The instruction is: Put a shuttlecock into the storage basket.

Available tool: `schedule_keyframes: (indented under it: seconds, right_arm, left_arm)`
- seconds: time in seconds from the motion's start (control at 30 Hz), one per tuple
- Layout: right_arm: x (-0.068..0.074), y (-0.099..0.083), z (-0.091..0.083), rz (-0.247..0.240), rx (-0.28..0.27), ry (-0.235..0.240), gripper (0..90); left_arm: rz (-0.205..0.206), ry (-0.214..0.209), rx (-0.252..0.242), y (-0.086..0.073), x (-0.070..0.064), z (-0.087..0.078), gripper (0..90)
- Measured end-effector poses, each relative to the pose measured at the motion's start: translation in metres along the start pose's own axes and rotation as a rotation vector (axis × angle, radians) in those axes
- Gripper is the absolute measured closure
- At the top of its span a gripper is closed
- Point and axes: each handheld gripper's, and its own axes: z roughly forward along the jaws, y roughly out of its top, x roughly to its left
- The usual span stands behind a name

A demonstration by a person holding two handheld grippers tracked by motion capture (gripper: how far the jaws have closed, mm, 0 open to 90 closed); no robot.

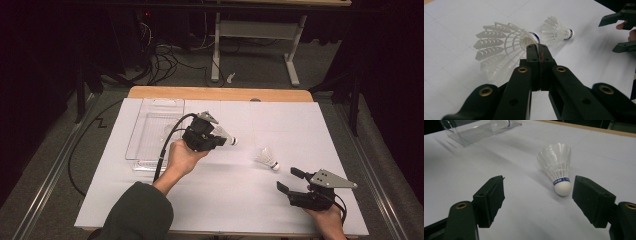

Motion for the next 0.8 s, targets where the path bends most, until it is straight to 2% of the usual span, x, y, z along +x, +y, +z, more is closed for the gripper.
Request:
schedule_keyframes:
  seconds: [0.8]
  right_arm:
    - [0.000,0.000,0.000,-0.001,0.000,-0.002,26.2]
  left_arm:
    - [-0.035,0.032,-0.038,-0.020,0.008,-0.023,89.8]
